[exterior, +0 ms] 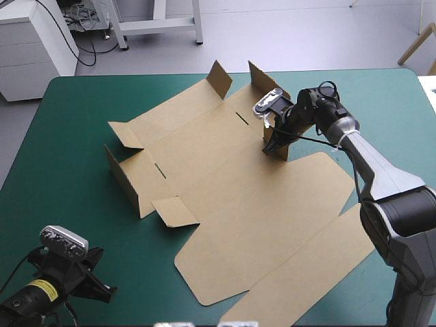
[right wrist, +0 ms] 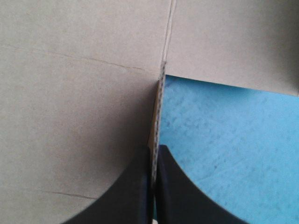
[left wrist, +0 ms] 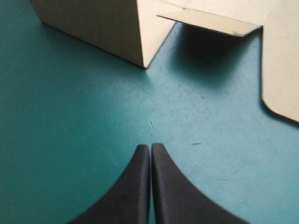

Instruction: Fold the box

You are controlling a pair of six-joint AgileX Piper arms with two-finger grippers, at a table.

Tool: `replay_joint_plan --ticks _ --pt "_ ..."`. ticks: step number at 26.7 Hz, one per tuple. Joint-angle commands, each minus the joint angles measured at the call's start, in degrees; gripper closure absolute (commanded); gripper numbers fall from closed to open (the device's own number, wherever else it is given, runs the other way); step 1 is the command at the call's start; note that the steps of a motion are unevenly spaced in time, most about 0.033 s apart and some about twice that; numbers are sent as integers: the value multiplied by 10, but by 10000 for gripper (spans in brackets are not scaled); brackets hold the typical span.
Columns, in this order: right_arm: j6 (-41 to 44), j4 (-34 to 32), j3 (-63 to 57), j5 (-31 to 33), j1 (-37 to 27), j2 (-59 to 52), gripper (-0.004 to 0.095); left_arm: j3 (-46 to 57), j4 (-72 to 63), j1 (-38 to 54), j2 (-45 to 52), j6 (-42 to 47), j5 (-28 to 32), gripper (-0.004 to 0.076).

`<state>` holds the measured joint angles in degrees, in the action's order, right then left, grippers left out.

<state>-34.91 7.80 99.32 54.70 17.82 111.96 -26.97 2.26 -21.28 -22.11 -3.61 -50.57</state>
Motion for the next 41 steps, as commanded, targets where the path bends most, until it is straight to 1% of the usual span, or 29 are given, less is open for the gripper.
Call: replay_joint_plan --ticks 1,2,3,7,11,15,21,30,36,41 --pt "-95 3 31 -45 17 -15 928 -15 1 -3 -5 3 38 734" --pt "-111 3 32 -48 22 -14 928 -15 1 -3 -5 3 38 734" --pt "-155 7 32 -52 28 -13 928 -15 1 -3 -5 3 40 734" --pt "-279 9 32 -66 55 -13 928 -15 -3 -3 -5 3 42 734" --pt "-310 17 32 -93 76 -13 928 -15 -3 -3 -5 3 45 734" --pt "-354 23 32 -108 96 -13 928 -18 -7 -3 -5 3 49 734" --pt "-400 33 32 -108 118 -13 928 -18 -17 -3 -5 3 57 734" --pt "-424 33 32 -106 125 -13 928 -53 -23 -3 -5 3 72 734" --pt "-482 38 32 -82 130 -13 928 -69 -15 -3 -5 3 96 734" --pt "-484 46 32 -89 130 -13 928 -69 -14 -3 -5 3 96 734"
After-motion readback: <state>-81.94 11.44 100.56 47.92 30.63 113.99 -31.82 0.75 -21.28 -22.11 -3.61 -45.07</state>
